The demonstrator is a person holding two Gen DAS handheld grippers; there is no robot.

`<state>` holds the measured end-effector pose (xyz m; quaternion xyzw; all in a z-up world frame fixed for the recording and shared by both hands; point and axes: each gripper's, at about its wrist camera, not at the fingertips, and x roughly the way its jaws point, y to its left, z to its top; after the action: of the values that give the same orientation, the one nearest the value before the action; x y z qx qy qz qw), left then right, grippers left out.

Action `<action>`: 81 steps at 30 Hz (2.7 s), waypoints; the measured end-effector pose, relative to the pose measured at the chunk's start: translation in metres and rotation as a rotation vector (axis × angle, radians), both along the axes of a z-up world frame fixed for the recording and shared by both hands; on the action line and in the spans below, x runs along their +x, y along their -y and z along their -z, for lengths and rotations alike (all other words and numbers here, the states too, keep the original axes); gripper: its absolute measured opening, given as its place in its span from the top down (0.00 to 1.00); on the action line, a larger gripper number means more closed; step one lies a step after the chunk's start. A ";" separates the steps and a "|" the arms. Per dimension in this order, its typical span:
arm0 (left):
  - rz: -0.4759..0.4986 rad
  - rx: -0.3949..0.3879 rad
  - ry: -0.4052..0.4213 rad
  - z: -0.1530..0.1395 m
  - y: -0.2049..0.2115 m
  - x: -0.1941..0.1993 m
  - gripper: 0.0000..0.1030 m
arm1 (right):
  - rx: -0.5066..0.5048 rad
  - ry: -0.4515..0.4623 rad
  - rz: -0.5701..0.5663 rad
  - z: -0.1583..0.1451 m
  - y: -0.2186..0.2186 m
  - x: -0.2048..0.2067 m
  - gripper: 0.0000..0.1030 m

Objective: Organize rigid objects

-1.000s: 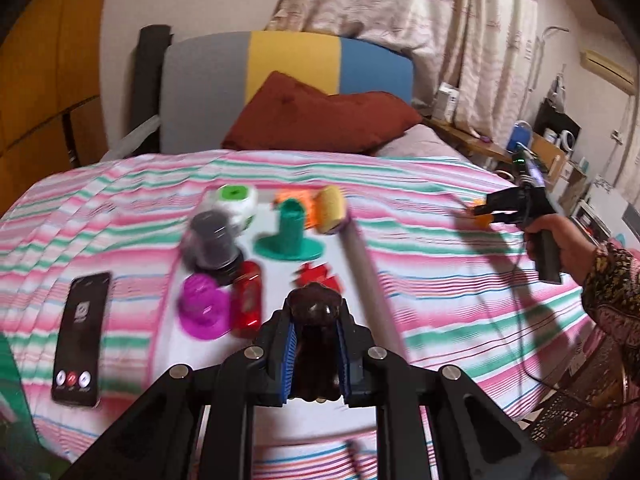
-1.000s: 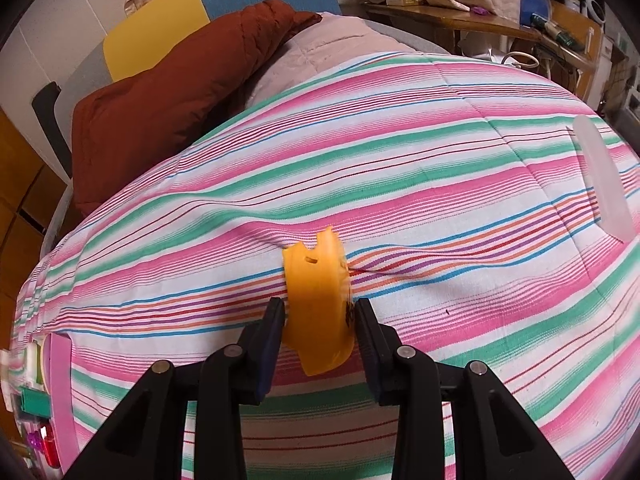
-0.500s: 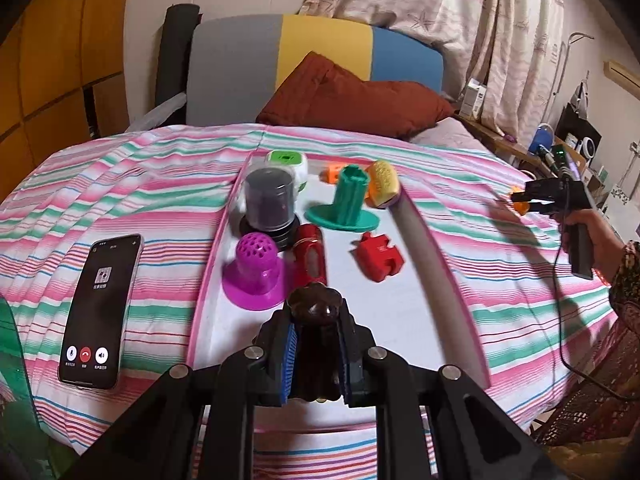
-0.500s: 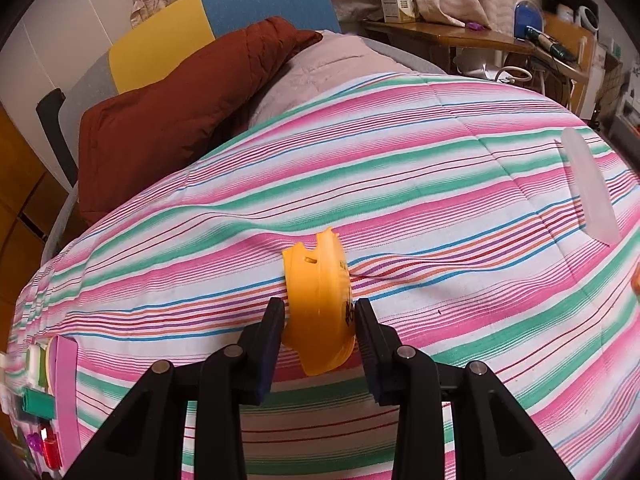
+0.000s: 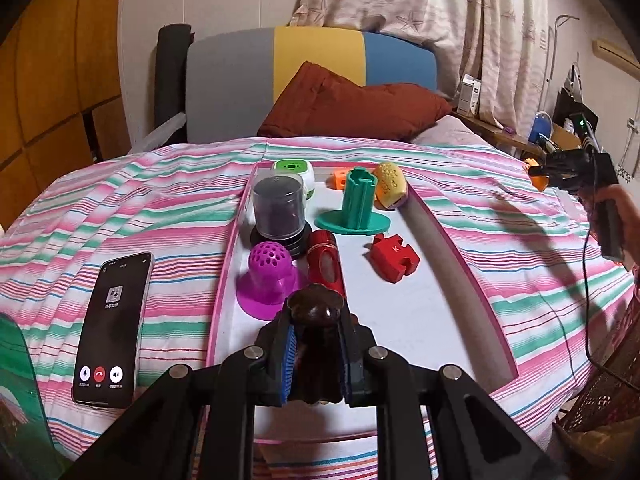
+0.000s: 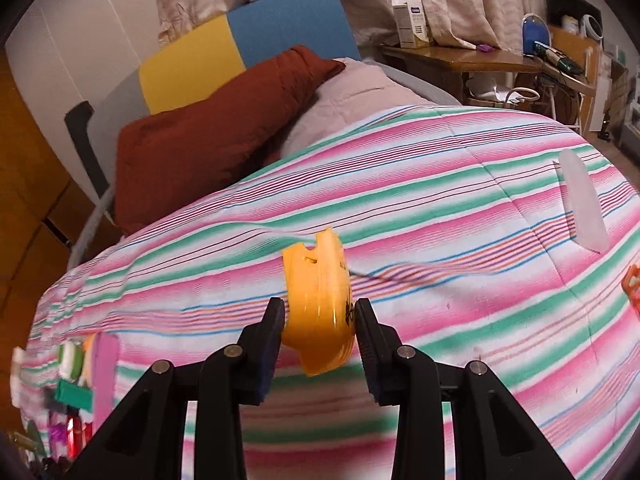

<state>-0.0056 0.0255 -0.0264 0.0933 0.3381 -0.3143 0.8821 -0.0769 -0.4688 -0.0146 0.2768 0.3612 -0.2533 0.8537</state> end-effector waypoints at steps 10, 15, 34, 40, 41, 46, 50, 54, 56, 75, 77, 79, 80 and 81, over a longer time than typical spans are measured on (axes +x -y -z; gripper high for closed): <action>0.024 -0.026 0.000 0.001 -0.004 -0.010 0.74 | 0.008 0.078 -0.105 -0.033 -0.071 -0.025 0.65; 0.018 -0.043 -0.033 -0.001 -0.012 -0.014 0.72 | -0.006 0.092 -0.168 -0.042 -0.116 -0.028 0.65; -0.191 -0.091 -0.008 -0.048 -0.060 -0.015 0.66 | 0.008 -0.026 -0.590 -0.009 -0.328 0.029 0.65; -0.273 -0.081 -0.005 -0.054 -0.071 -0.007 0.66 | -0.015 -0.118 -0.618 0.014 -0.358 0.047 0.65; -0.283 -0.075 -0.011 -0.054 -0.072 -0.006 0.66 | -0.016 -0.132 -0.612 0.018 -0.360 0.048 0.65; -0.344 -0.031 -0.032 -0.053 -0.073 -0.001 0.66 | -0.009 -0.171 -0.585 0.030 -0.361 0.055 0.65; -0.389 0.001 -0.046 -0.053 -0.074 0.002 0.66 | -0.003 -0.188 -0.586 0.037 -0.367 0.059 0.65; -0.384 -0.013 -0.059 -0.053 -0.075 0.002 0.66 | -0.011 -0.191 -0.582 0.036 -0.368 0.056 0.64; -0.390 -0.016 -0.071 -0.053 -0.074 0.002 0.66 | -0.001 -0.194 -0.578 0.033 -0.367 0.052 0.57; -0.427 0.057 -0.141 -0.063 -0.065 0.000 0.66 | -0.158 -0.094 -0.440 -0.045 -0.378 0.021 0.00; -0.435 0.073 -0.137 -0.063 -0.064 0.001 0.66 | -0.146 -0.089 -0.421 -0.048 -0.377 0.021 0.00; -0.429 0.091 -0.144 -0.062 -0.061 0.003 0.66 | -0.139 -0.093 -0.397 -0.047 -0.376 0.022 0.00; -0.426 0.095 -0.147 -0.063 -0.060 0.004 0.66 | -0.138 -0.100 -0.381 -0.047 -0.375 0.023 0.00; -0.422 0.098 -0.147 -0.063 -0.058 0.005 0.66 | -0.139 -0.105 -0.369 -0.047 -0.374 0.023 0.00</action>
<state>-0.0005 0.0834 0.0371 0.0402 0.4284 -0.1119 0.8957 -0.0536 -0.0947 0.0328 0.1329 0.4313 -0.1312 0.8827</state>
